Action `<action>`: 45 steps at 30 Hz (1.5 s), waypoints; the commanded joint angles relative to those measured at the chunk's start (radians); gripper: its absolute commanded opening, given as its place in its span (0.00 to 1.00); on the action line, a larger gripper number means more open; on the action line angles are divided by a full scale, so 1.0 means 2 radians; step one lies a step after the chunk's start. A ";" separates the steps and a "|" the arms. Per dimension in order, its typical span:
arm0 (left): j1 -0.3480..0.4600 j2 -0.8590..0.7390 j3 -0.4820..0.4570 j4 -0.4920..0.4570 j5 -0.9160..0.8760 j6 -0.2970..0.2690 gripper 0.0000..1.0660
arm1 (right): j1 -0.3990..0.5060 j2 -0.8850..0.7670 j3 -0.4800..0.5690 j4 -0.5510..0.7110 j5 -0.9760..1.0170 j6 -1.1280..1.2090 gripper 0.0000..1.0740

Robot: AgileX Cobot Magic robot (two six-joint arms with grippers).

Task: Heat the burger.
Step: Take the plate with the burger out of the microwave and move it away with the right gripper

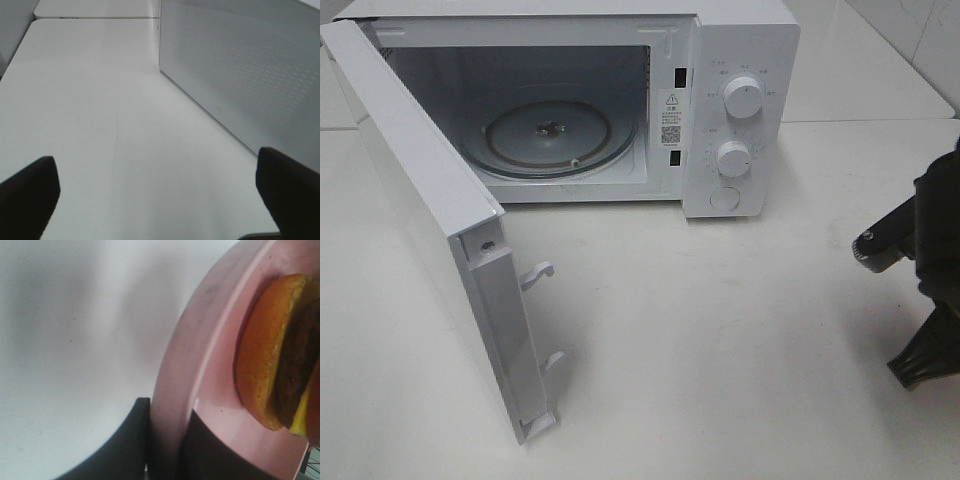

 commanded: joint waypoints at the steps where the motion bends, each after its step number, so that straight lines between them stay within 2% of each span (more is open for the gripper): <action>1: 0.002 -0.003 0.002 -0.001 -0.007 0.000 0.94 | 0.002 0.027 -0.002 -0.028 0.009 0.031 0.03; 9: 0.002 -0.003 0.002 -0.001 -0.007 0.000 0.94 | 0.002 0.096 -0.002 -0.032 -0.028 0.068 0.05; 25: 0.002 -0.003 0.002 -0.001 -0.007 0.000 0.94 | 0.002 0.164 -0.002 -0.070 -0.049 0.152 0.12; 27: 0.002 -0.003 0.002 -0.001 -0.007 0.000 0.94 | 0.002 0.168 -0.002 -0.070 -0.060 0.155 0.15; 29: 0.002 -0.003 0.002 -0.001 -0.007 0.000 0.94 | 0.002 0.167 -0.002 -0.069 -0.078 0.155 0.22; 30: 0.002 -0.003 0.002 -0.001 -0.007 0.000 0.94 | 0.002 0.167 -0.002 -0.069 -0.078 0.155 0.22; 31: 0.002 -0.003 0.002 -0.001 -0.007 0.000 0.94 | 0.002 0.167 -0.002 -0.066 -0.089 0.155 0.30; 32: 0.002 -0.003 0.002 -0.001 -0.007 0.000 0.94 | 0.002 0.167 -0.002 -0.066 -0.089 0.155 0.30; 34: 0.002 -0.003 0.002 -0.001 -0.007 0.000 0.94 | 0.002 0.167 -0.002 -0.055 -0.098 0.153 0.42; 35: 0.002 -0.003 0.002 -0.001 -0.007 0.000 0.94 | 0.002 0.167 -0.002 -0.055 -0.098 0.153 0.42; 36: 0.002 -0.003 0.002 -0.001 -0.007 0.000 0.94 | 0.002 0.165 -0.002 -0.046 -0.098 0.150 0.47; 37: 0.002 -0.003 0.002 -0.001 -0.007 0.000 0.94 | 0.002 0.165 -0.002 -0.046 -0.098 0.150 0.47; 38: 0.002 -0.003 0.002 -0.001 -0.007 0.000 0.94 | 0.009 0.159 -0.002 -0.040 -0.099 0.140 0.52; 45: 0.002 -0.003 0.002 -0.001 -0.007 0.000 0.94 | 0.039 0.089 -0.002 0.000 -0.098 0.094 0.54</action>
